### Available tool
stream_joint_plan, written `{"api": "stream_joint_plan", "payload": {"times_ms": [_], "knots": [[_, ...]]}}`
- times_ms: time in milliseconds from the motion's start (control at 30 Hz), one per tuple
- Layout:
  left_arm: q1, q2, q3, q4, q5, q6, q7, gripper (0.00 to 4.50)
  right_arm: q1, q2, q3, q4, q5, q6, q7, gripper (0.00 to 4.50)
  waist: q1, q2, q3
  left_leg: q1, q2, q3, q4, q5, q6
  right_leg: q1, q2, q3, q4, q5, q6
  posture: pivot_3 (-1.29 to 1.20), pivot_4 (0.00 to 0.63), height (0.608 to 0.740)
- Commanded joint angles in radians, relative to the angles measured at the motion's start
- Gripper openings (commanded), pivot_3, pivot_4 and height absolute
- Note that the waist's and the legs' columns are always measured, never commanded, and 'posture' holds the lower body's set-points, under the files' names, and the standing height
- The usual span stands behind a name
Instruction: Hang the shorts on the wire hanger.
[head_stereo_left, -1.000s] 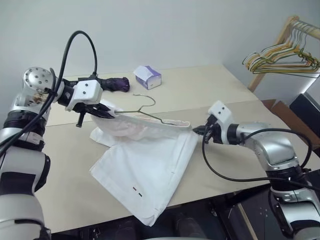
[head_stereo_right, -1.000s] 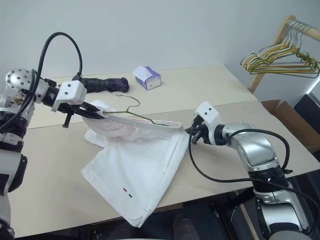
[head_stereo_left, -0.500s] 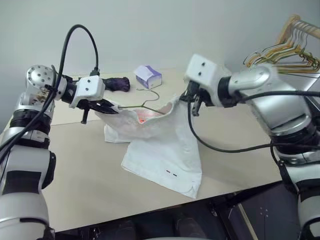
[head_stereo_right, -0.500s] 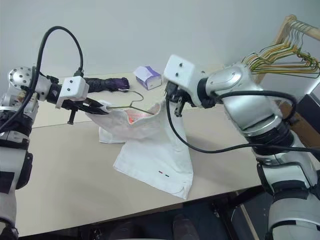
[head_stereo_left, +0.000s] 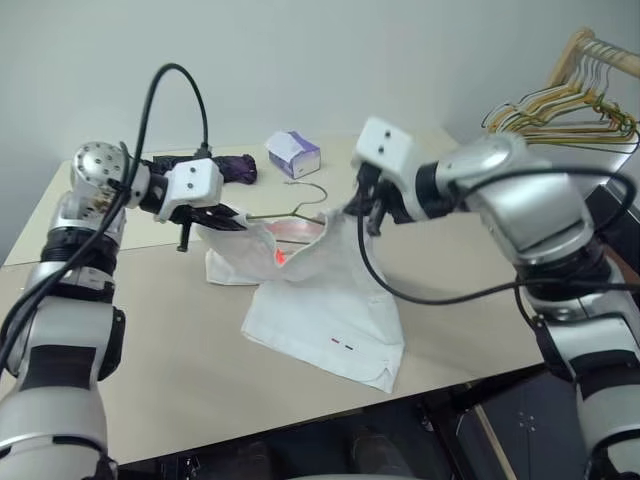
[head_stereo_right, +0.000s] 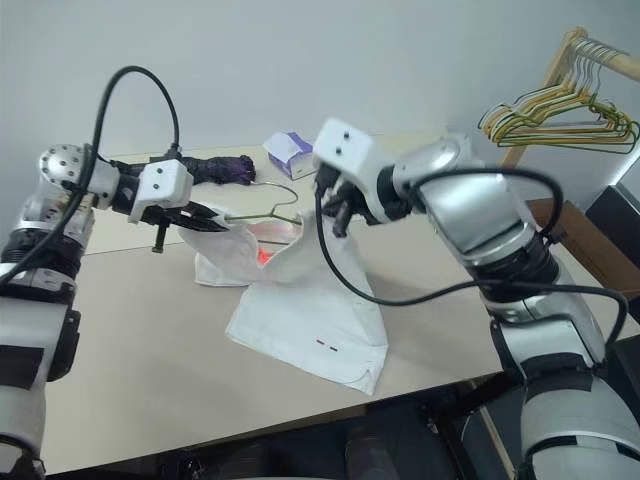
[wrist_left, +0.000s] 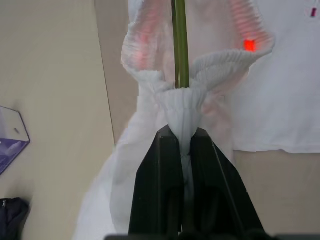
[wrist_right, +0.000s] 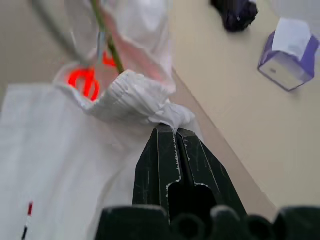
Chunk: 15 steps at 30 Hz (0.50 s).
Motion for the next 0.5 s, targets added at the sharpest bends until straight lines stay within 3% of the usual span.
{"api": "stream_joint_plan", "payload": {"times_ms": [33,233,367,500], "knots": [[-0.023,-0.004,0.056,-0.044,-0.034,0.024,0.004,0.0,0.024,-0.037,0.042,-0.022,-0.027,-0.052,0.012,0.03,0.0,0.0,0.0,0.0,0.0,0.0,0.0,0.0,0.0,0.0,0.0,0.0,0.0,0.0,0.0,-0.12,0.0,0.74],[-0.027,0.008,0.08,-0.04,-0.026,0.026,-0.005,0.0,0.118,-0.109,0.118,-0.065,-0.14,-0.303,0.023,0.03,-0.004,0.0,0.0,0.0,-0.001,0.0,0.0,0.0,0.0,-0.001,0.0,0.0,-0.001,0.0,0.0,-0.12,0.0,0.74],[-0.03,0.011,0.082,-0.028,-0.019,0.016,0.0,0.0,0.149,-0.124,0.096,-0.07,-0.135,-0.368,0.064,0.91,-0.01,0.0,0.0,0.0,0.0,0.0,0.0,0.0,0.0,-0.001,0.0,0.001,-0.001,0.0,0.0,-0.12,0.0,0.74],[-0.031,0.009,0.08,-0.024,-0.013,0.01,0.0,0.0,0.171,-0.138,0.082,-0.059,-0.159,-0.496,0.095,2.27,-0.01,0.0,0.0,0.0,0.0,0.0,0.0,0.0,0.0,-0.001,0.0,0.0,-0.001,0.0,0.0,-0.12,0.0,0.74]]}}
